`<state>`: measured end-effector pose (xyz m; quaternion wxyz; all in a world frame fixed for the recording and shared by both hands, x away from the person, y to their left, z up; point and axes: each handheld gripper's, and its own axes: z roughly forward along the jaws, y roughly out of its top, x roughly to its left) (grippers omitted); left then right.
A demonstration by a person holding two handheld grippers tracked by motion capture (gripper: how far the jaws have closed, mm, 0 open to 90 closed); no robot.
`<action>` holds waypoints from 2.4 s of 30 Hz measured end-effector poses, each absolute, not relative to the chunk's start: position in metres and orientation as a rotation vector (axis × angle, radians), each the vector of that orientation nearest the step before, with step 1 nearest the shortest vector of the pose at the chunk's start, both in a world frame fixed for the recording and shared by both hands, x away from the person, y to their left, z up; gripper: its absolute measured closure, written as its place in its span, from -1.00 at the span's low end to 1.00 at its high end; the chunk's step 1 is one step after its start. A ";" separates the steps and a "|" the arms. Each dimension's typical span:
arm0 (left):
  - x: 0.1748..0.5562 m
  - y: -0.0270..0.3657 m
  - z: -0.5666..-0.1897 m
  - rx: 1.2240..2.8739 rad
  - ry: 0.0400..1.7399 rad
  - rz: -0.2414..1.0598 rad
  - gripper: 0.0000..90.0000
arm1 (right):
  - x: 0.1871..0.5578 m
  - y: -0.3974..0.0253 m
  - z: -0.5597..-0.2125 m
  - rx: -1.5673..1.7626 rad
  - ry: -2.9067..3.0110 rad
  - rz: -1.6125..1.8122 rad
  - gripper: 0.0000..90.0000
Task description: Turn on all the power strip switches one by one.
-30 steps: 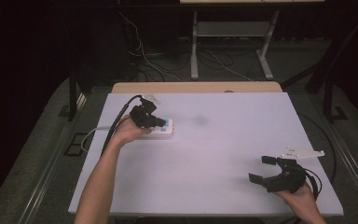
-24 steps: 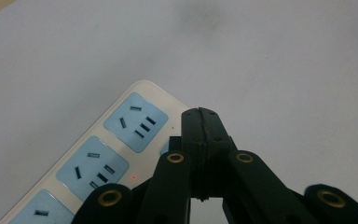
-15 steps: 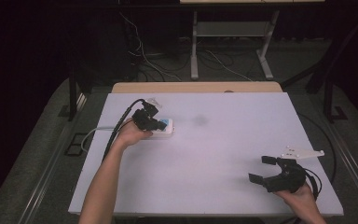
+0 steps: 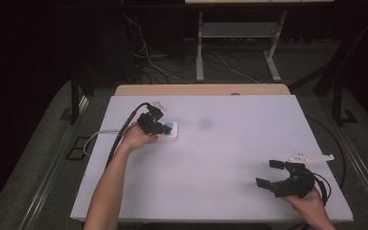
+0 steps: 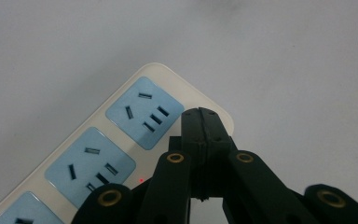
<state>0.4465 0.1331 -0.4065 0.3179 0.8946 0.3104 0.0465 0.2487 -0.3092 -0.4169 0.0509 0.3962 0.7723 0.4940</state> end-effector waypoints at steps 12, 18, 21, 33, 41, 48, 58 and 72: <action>0.448 0.135 -0.411 2.318 0.821 0.071 0.98 | 0.248 -0.308 -0.417 1.197 2.358 1.502 -0.99; 0.447 0.132 -0.413 2.317 0.811 0.063 0.99 | 0.248 -0.309 -0.417 1.205 2.354 1.486 -0.99; 0.448 0.134 -0.414 2.300 0.816 0.048 0.99 | 0.248 -0.309 -0.417 1.204 2.356 1.483 -0.99; 0.447 0.156 -0.420 2.196 0.889 0.020 0.99 | 0.249 -0.308 -0.418 1.199 2.366 1.482 -0.99; 0.447 0.151 -0.417 2.240 0.882 0.046 0.99 | 0.250 -0.308 -0.418 1.205 2.366 1.477 -0.99; 0.447 0.145 -0.416 2.258 0.914 0.056 1.00 | 0.249 -0.309 -0.417 1.199 2.362 1.483 -0.99; 0.440 0.149 -0.417 2.221 0.912 0.117 0.99 | 0.249 -0.311 -0.417 1.209 2.349 1.493 -0.99; 0.415 0.160 -0.395 2.198 0.873 0.179 0.72 | 0.249 -0.311 -0.417 1.209 2.345 1.501 -0.99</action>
